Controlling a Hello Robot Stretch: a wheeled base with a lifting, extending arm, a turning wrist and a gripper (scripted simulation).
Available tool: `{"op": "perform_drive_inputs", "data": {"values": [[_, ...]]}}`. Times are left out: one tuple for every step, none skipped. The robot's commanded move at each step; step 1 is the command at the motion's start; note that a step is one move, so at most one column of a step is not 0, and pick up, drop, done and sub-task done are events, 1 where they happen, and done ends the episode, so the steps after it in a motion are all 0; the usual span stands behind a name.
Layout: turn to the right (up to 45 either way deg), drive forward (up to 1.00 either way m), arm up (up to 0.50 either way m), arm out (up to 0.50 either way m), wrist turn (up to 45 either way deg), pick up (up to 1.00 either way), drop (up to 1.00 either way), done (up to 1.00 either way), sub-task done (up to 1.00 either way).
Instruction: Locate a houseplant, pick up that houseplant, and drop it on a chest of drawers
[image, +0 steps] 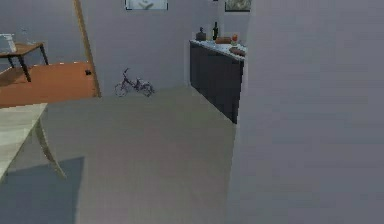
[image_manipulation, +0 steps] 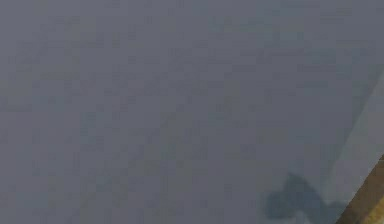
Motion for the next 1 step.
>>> {"op": "perform_drive_inputs", "data": {"values": [[-27.0,0.0,0.0,0.0,0.0,0.0,0.0,0.0,0.0]]}}
